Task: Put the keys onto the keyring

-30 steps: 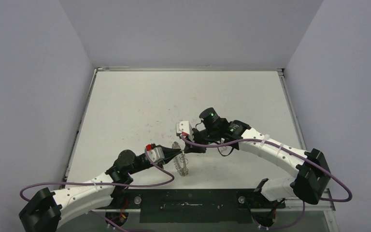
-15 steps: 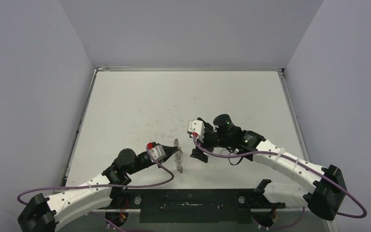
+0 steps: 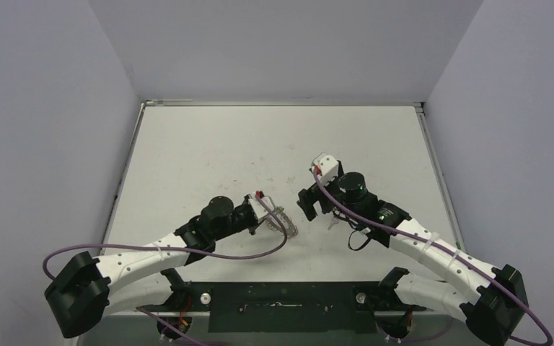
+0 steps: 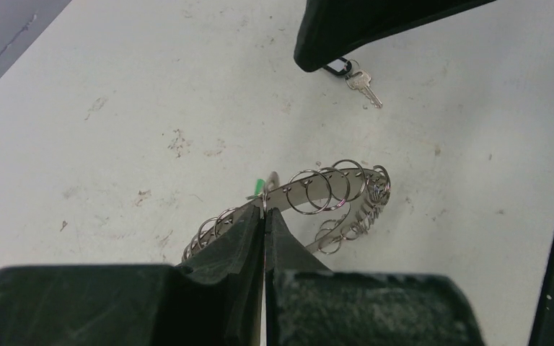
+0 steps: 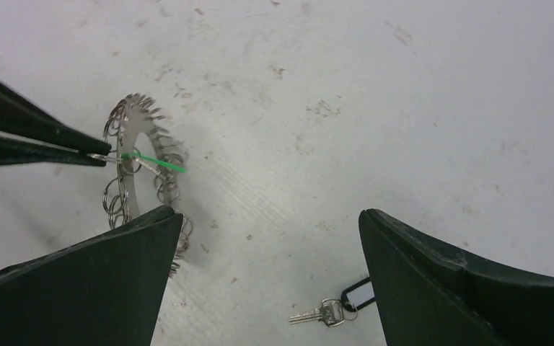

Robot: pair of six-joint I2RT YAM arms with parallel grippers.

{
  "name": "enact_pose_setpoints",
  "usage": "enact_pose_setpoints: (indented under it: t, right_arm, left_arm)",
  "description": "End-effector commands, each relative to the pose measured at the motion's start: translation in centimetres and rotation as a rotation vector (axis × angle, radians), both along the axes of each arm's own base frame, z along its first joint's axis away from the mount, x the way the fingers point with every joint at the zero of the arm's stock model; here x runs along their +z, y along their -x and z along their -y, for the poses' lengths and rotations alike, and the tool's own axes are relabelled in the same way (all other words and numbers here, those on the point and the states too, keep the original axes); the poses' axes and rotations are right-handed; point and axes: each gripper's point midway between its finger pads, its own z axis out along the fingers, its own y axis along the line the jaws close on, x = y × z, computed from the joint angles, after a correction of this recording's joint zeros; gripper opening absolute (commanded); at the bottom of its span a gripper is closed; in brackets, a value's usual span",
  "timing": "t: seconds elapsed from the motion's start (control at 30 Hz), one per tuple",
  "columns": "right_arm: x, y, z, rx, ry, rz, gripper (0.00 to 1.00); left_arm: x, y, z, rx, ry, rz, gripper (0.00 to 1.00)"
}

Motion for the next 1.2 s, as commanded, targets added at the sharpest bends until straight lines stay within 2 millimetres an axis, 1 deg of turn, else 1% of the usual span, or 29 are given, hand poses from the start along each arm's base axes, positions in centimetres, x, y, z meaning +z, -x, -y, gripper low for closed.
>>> enact_pose_setpoints:
  t: [0.0, 0.13, 0.17, 0.27, 0.33, 0.37, 0.43, 0.47, 0.5, 0.57, 0.63, 0.7, 0.73, 0.77, 0.8, 0.83, 0.87, 0.9, 0.93, 1.0, 1.07, 1.17]
  right_arm:
    - [2.0, -3.0, 3.5, -0.359, -0.166, -0.048, 1.00]
    - [0.6, -2.8, 5.0, -0.431, -0.179, -0.145, 1.00]
    - [0.2, -2.6, 5.2, -0.440, -0.177, -0.170, 1.00]
    - [-1.5, -2.3, 6.2, -0.501, -0.167, -0.242, 1.00]
    - [-2.7, -1.8, 6.9, -0.537, -0.136, -0.295, 1.00]
    - [-3.3, -1.7, 7.1, -0.545, -0.126, -0.312, 1.00]
    - [-4.1, -1.4, 7.1, -0.550, -0.128, -0.333, 1.00]
    - [-4.4, -1.4, 7.0, -0.551, -0.138, -0.342, 1.00]
    - [-4.6, -1.2, 6.5, -0.530, -0.156, -0.358, 1.00]
    - [-5.2, -0.9, 5.3, -0.489, -0.183, -0.396, 1.00]
    - [-6.0, -0.9, 4.2, -0.460, -0.209, -0.436, 1.00]
    - [-6.9, -1.0, 2.7, -0.427, -0.239, -0.482, 1.00]
    - [-7.2, -1.1, 2.0, -0.418, -0.253, -0.499, 1.00]
    - [-7.7, -1.2, 1.4, -0.409, -0.253, -0.511, 1.00]
    - [-8.0, -1.3, 0.6, -0.399, -0.251, -0.517, 1.00]
    - [-8.6, -1.4, -0.1, -0.392, -0.237, -0.523, 1.00]
    - [-9.1, -1.4, -0.9, -0.387, -0.222, -0.528, 1.00]
    - [-9.6, -1.2, -2.1, -0.364, -0.202, -0.533, 1.00]
    - [-9.9, -1.3, -3.3, -0.348, -0.192, -0.535, 0.98]
    - [-10.6, -1.4, -5.5, -0.311, -0.176, -0.535, 0.93]
    - [-11.5, -1.6, -6.8, -0.300, -0.159, -0.536, 0.88]
    - [-12.6, -2.0, -7.8, -0.312, -0.181, -0.536, 0.83]
  left_arm:
    - [1.6, -2.8, 2.1, 0.033, -0.005, 0.021, 0.00]
    - [0.5, -5.1, 3.2, 0.084, -0.016, -0.022, 0.00]
    - [-0.2, -5.6, 3.5, 0.093, -0.026, -0.041, 0.00]
    - [-0.8, -6.9, 4.1, 0.116, -0.027, -0.067, 0.00]
    - [-1.0, -7.5, 4.1, 0.142, -0.032, -0.082, 0.00]
    - [-0.9, -7.9, 3.8, 0.169, -0.033, -0.081, 0.07]
    - [-0.3, -8.5, 3.1, 0.229, -0.022, -0.078, 0.26]
    - [0.2, -8.8, 2.5, 0.268, -0.013, -0.073, 0.33]
    - [0.6, -8.9, 2.1, 0.295, -0.002, -0.074, 0.41]
    - [1.1, -8.6, 1.0, 0.333, 0.013, -0.080, 0.50]
    - [1.3, -8.1, -0.3, 0.377, 0.031, -0.109, 0.56]
    - [1.3, -7.1, -1.6, 0.419, 0.055, -0.161, 0.64]
    - [1.6, -6.6, -2.4, 0.441, 0.080, -0.186, 0.66]
    - [1.0, -6.1, -3.3, 0.465, 0.069, -0.215, 0.70]
    - [1.0, -5.5, -4.2, 0.499, 0.093, -0.250, 0.75]
    - [0.7, -5.0, -5.2, 0.537, 0.100, -0.279, 0.78]
    - [0.3, -4.5, -6.2, 0.568, 0.104, -0.310, 0.80]
    - [-0.6, -3.8, -7.3, 0.605, 0.096, -0.346, 0.82]
    - [-1.2, -3.2, -8.3, 0.644, 0.094, -0.386, 0.84]
    - [-2.2, -2.1, -10.0, 0.715, 0.106, -0.451, 0.84]
    - [-3.3, -0.9, -11.0, 0.751, 0.120, -0.513, 0.84]
    - [-5.2, 0.6, -12.0, 0.789, 0.141, -0.592, 0.83]
